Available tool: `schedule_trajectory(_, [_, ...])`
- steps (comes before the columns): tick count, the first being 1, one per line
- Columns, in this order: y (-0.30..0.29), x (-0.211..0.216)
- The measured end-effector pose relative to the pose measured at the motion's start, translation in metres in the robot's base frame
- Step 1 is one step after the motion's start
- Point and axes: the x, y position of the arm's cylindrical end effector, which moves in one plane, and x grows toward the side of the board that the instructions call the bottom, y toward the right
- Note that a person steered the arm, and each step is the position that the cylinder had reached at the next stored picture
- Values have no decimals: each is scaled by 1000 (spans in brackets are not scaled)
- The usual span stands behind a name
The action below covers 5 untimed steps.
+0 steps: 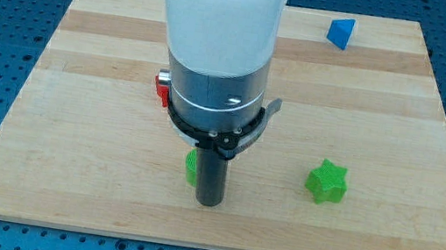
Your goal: Push green star into the blue cube
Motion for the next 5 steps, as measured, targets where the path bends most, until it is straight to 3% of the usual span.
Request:
schedule_trajectory(2, [-5,4])
schedule_trajectory(4, [-17,-24])
schedule_trajectory(5, [-17,-4])
